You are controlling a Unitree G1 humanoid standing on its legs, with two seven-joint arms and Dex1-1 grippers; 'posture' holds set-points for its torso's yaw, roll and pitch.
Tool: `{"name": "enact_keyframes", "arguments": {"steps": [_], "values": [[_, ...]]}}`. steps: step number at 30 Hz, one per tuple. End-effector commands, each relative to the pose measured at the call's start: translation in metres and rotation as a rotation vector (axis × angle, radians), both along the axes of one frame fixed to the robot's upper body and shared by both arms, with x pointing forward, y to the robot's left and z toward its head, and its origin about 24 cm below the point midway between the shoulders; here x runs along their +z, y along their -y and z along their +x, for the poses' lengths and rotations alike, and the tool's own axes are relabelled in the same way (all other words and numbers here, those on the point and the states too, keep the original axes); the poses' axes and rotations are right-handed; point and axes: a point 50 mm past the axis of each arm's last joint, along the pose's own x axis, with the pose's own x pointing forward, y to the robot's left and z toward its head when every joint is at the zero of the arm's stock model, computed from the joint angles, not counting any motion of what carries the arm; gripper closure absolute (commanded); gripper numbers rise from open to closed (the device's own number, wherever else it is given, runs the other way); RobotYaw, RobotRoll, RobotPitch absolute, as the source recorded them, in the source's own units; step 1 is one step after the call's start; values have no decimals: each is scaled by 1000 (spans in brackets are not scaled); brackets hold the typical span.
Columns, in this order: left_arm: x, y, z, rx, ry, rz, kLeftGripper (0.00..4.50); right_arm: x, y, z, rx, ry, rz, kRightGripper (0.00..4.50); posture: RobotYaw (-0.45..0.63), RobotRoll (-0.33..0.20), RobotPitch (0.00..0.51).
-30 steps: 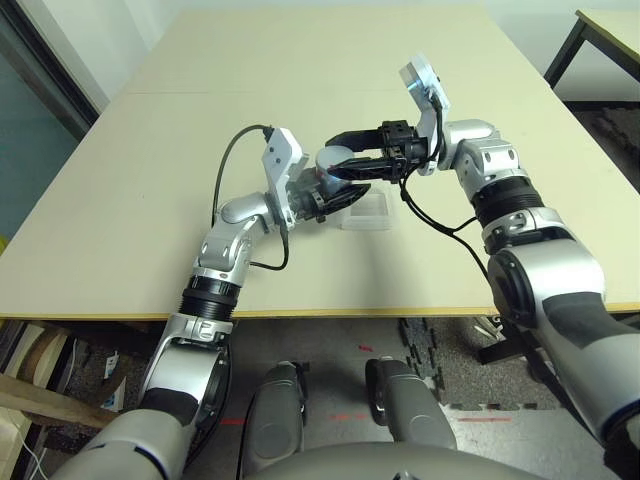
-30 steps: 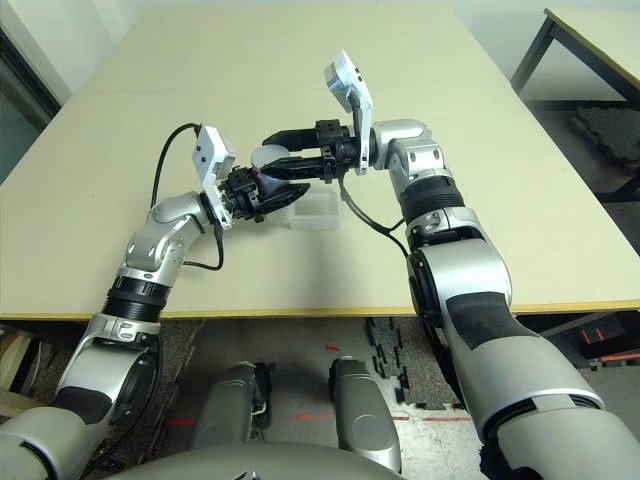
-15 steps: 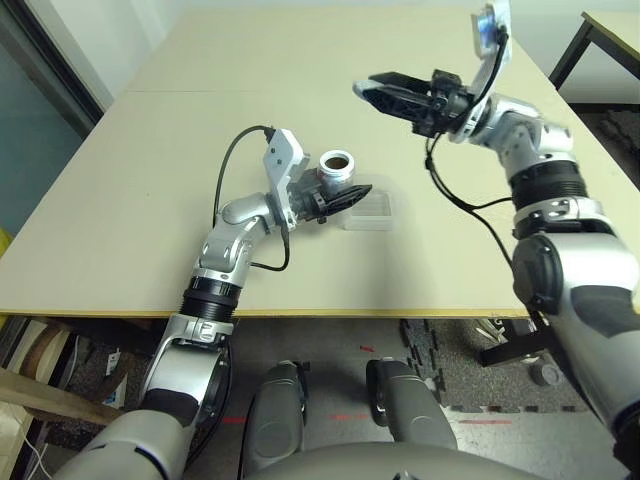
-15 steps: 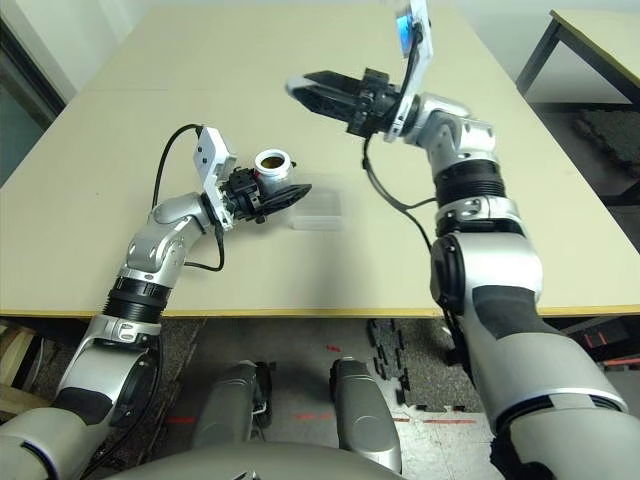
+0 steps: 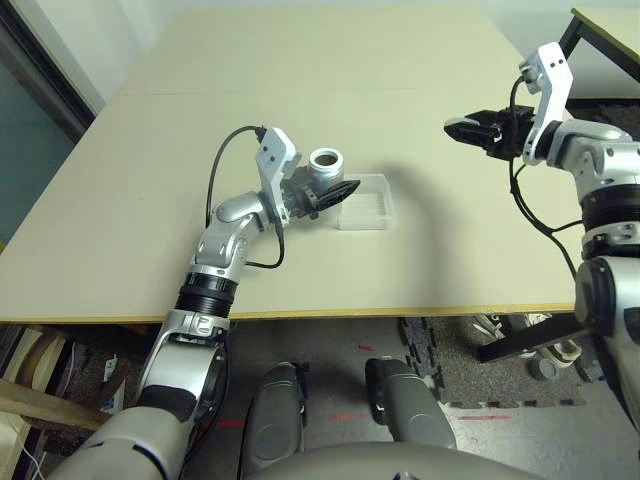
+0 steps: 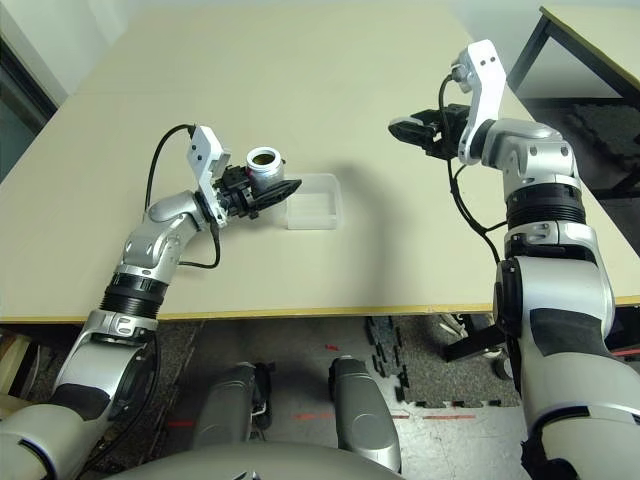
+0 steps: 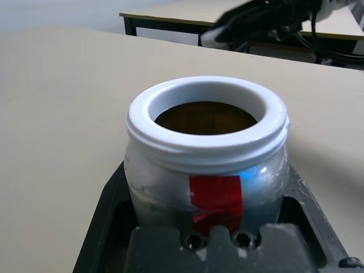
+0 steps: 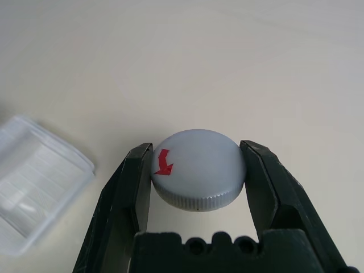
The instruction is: Pour the medicine from the bottle into the box.
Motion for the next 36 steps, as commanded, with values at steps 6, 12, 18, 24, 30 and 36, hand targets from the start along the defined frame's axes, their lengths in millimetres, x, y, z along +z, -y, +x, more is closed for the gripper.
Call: {"name": "enact_keyframes", "arguments": {"steps": [6,12,18,24,30,36], "values": [[0,-2,4,23,17,19,1850,-18,9,0,-74,-45,-90,1934,-192,0,98],[-1,-3,4,28,19,19,1850,-22,8,2,-84,-33,-93,1584,-192,0,99],[0,-5,6,37,21,22,1850,-23,7,2,-57,6,-115,0,-195,0,97],[7,-7,9,50,30,19,1850,-22,4,-1,10,24,-121,0,-196,0,96],[23,-17,18,89,33,80,1850,-25,-4,-10,201,53,-192,0,-192,0,94],[37,-32,25,96,43,172,1850,-29,-14,-22,401,53,-185,0,-186,0,92]]}}
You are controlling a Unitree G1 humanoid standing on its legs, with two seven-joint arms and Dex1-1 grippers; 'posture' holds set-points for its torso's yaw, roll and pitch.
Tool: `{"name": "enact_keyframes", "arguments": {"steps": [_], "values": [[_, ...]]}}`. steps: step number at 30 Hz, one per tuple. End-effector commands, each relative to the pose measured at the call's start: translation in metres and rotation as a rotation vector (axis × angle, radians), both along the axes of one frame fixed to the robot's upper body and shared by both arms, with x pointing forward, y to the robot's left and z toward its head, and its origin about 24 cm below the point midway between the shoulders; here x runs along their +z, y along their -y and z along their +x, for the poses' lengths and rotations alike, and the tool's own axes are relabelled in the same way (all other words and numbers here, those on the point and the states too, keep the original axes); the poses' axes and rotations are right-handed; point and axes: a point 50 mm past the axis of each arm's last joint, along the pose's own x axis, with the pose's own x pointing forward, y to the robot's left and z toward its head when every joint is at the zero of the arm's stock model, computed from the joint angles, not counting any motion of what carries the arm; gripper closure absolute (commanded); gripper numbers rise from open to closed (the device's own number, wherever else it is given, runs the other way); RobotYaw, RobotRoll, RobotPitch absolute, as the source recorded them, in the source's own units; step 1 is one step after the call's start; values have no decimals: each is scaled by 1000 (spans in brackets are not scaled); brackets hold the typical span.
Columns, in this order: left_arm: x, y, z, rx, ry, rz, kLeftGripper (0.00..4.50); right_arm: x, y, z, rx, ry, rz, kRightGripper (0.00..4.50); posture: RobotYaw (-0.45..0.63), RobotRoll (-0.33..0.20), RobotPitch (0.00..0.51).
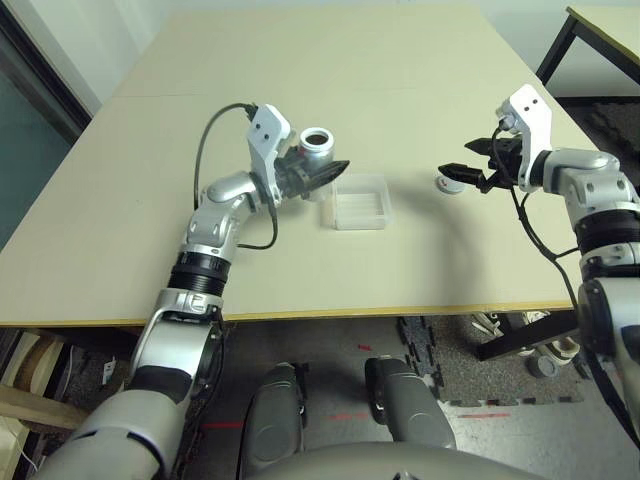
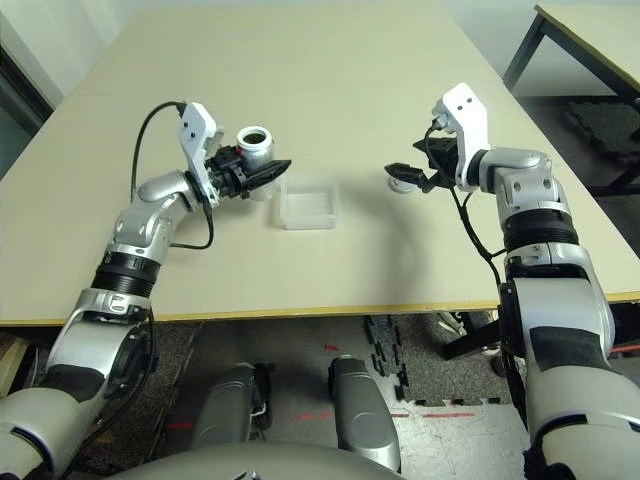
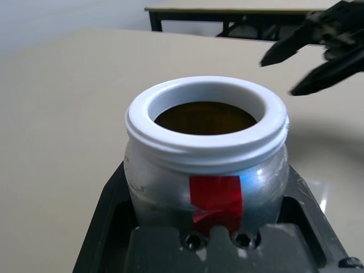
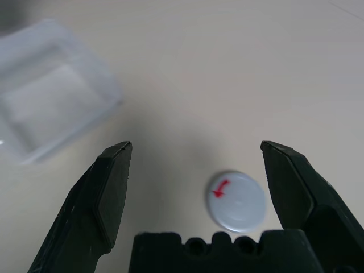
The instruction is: Pour the medicine from the bottle into the box.
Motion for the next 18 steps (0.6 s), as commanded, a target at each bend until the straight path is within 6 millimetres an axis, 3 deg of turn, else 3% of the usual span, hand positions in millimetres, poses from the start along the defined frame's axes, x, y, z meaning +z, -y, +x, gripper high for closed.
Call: {"name": "enact_keyframes", "arguments": {"steps": [1,9,18], "values": [[4,-9,5,4,-17,78,1850,0,-8,-10,154,16,-31,0,-185,0,92],[10,-22,10,21,-30,135,1850,2,-28,-26,396,25,83,0,-183,0,88],[8,-29,13,36,-41,160,1850,-3,-22,-24,323,26,150,0,-183,0,82]]}}
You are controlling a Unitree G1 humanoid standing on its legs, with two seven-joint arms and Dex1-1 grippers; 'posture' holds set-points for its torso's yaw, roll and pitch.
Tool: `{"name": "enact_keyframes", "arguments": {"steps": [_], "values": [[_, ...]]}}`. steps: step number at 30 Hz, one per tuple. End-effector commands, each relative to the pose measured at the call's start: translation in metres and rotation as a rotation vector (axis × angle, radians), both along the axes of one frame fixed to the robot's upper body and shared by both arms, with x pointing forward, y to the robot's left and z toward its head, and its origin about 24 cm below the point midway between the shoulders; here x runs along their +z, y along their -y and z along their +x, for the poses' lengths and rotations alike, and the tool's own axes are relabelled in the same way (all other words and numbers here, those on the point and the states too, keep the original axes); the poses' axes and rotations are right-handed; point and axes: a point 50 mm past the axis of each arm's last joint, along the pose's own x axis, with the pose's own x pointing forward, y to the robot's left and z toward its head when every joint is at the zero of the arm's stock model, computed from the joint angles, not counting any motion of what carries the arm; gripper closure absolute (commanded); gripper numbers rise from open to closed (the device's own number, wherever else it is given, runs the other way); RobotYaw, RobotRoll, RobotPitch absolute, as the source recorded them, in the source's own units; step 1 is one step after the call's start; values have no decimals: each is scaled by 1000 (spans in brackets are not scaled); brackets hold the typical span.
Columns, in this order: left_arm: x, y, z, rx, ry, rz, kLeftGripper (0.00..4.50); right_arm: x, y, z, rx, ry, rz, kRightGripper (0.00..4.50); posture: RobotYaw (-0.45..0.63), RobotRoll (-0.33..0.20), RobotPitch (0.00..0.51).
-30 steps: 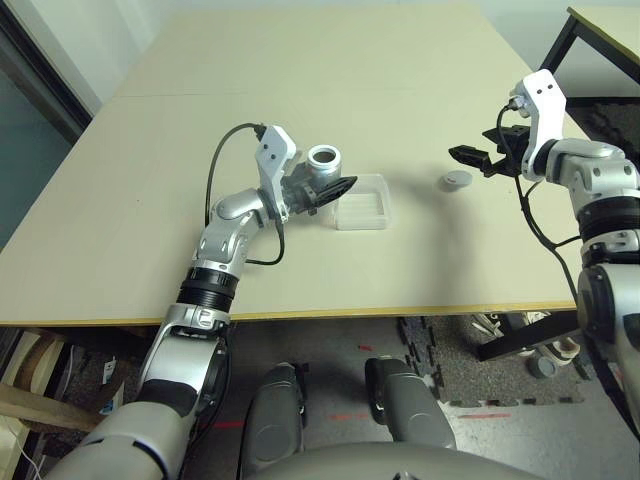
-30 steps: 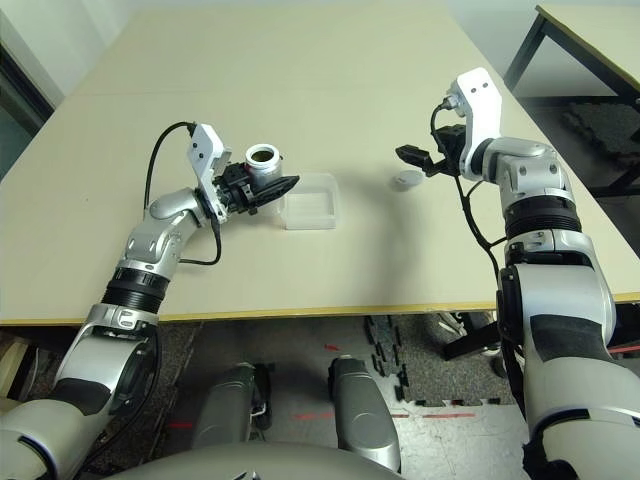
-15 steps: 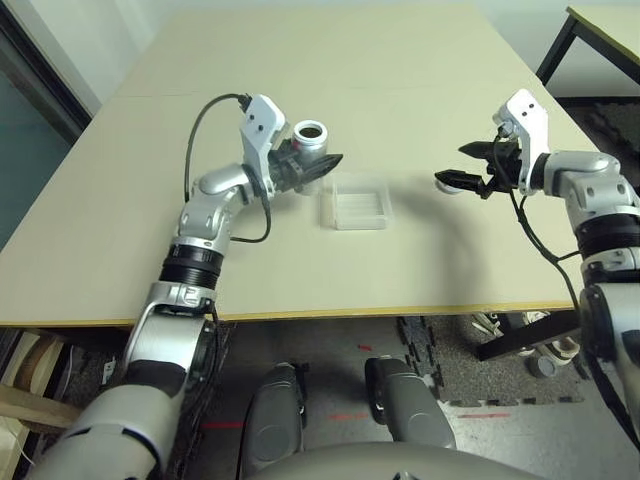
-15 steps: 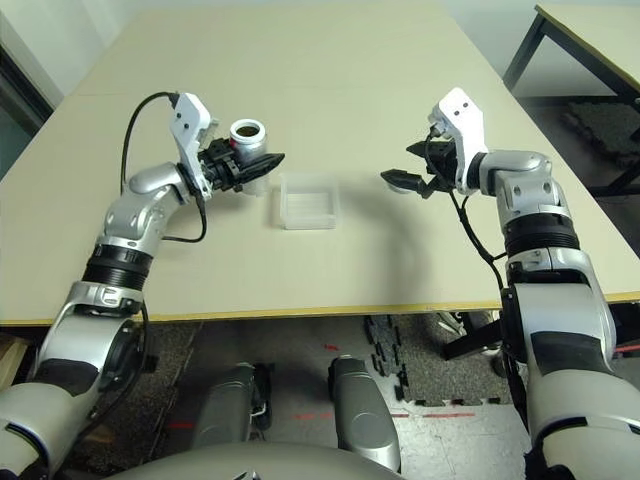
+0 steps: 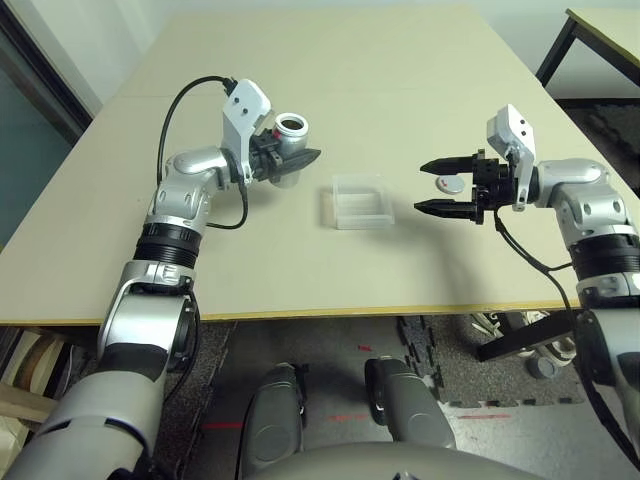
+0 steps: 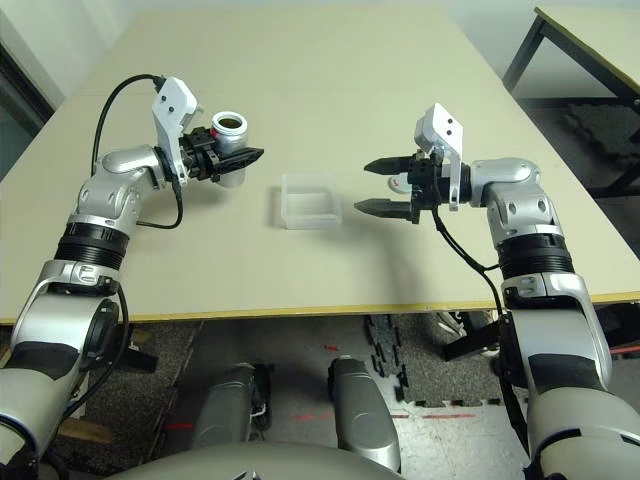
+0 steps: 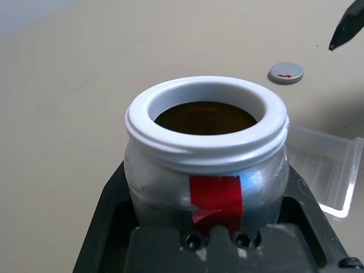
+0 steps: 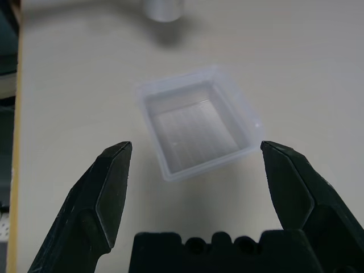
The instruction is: Pour the medicine from the bottle into the box.
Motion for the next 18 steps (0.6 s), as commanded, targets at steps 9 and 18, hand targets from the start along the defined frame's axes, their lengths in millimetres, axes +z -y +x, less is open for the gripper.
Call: {"name": "enact_keyframes", "arguments": {"steps": [9,18], "values": [[-2,-5,6,26,1,57,1850,-8,9,-3,-62,-22,38,0,-190,0,77],[-3,-3,10,31,7,83,1850,-13,17,-6,-83,-29,8,0,-196,0,78]]}}
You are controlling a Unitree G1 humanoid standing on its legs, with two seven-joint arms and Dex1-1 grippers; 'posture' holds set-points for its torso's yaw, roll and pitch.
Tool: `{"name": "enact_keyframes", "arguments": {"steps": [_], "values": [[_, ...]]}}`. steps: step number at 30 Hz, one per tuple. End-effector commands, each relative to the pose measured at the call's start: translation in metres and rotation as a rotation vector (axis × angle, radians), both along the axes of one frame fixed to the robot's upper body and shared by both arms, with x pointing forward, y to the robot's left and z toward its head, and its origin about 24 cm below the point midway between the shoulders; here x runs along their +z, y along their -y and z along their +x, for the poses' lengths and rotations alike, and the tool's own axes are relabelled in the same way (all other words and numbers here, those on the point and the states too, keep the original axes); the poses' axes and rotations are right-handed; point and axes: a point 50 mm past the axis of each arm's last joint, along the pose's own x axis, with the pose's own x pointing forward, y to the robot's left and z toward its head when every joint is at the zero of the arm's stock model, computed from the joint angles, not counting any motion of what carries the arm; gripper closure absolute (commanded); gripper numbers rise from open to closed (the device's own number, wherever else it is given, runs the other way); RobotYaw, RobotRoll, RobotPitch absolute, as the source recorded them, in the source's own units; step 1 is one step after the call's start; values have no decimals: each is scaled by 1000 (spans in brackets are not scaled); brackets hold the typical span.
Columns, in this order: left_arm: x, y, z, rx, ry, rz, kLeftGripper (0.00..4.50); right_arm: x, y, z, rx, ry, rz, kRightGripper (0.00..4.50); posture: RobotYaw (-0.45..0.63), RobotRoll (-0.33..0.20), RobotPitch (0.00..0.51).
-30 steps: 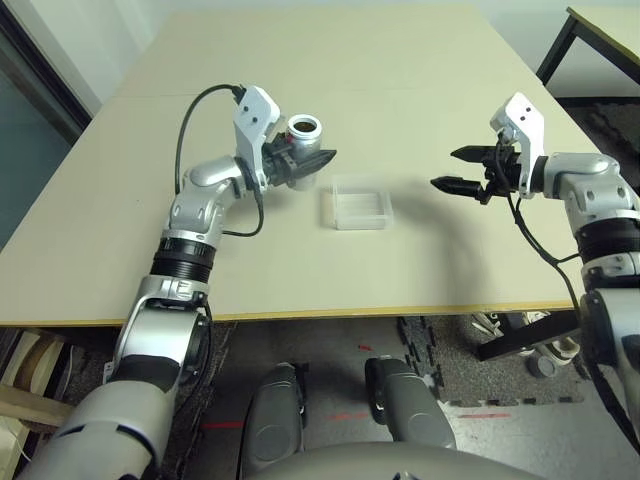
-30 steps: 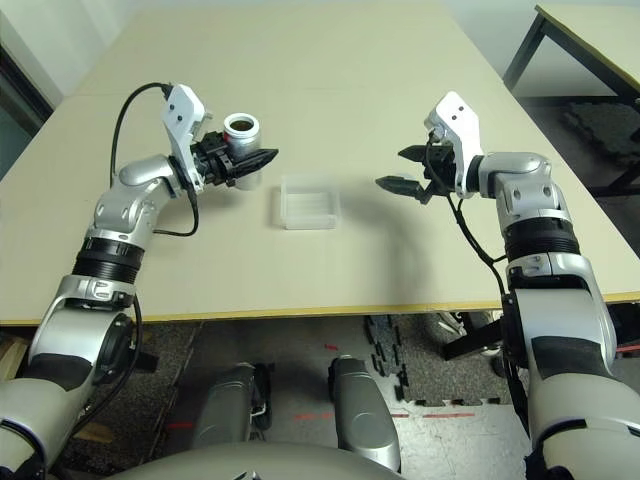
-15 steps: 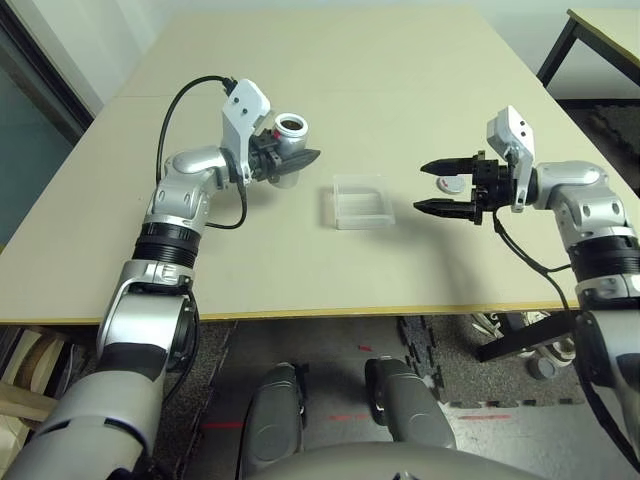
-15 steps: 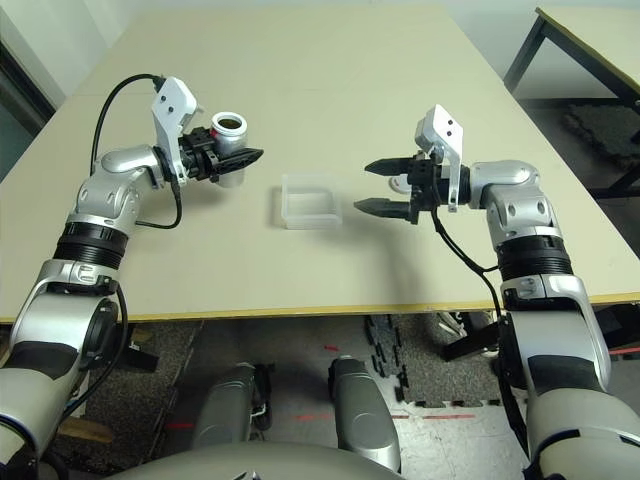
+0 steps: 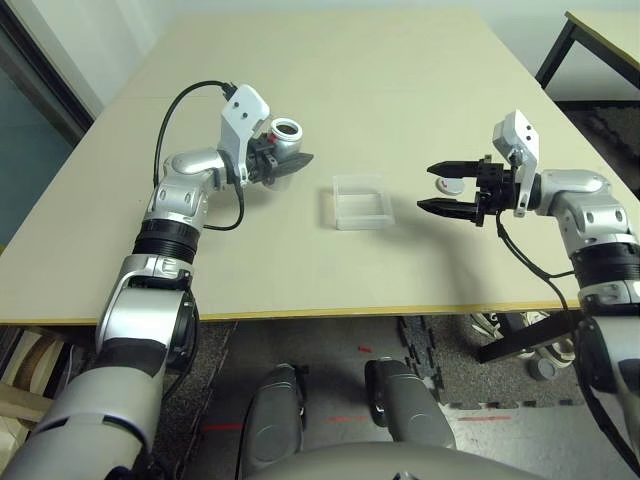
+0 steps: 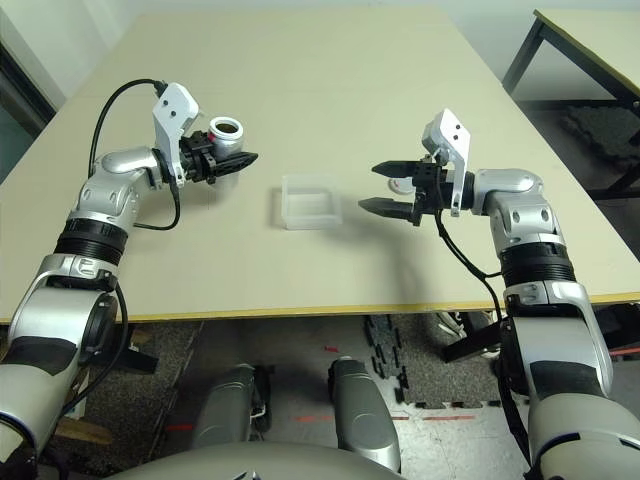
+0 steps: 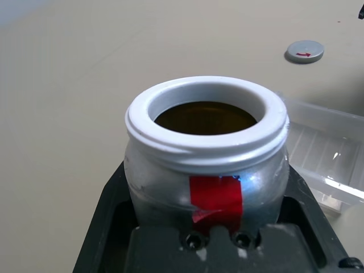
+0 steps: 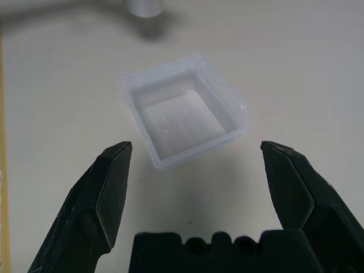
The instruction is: Pour the medicine from the bottle into the box.
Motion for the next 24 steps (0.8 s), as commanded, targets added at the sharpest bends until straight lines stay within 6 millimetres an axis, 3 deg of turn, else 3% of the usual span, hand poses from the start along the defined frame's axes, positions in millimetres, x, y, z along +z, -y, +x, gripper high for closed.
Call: {"name": "enact_keyframes", "arguments": {"steps": [1,10,12,16,21,24], "values": [[3,4,3,-4,13,28,1850,-2,6,-2,-22,-2,-2,0,-195,0,78],[14,32,9,-50,118,175,1850,-5,7,-2,-31,-10,-3,0,-189,0,81],[16,43,11,-68,200,295,1850,-5,7,-2,-32,-12,-3,0,-186,0,83],[19,64,13,-111,455,611,1850,-5,6,-1,-31,-14,-2,0,-187,0,86],[21,88,17,-225,1043,1162,1850,-5,4,-1,-30,-17,4,0,-185,0,88],[19,99,18,-292,1257,1280,1850,-5,2,0,-30,-16,11,0,-187,0,87]]}}
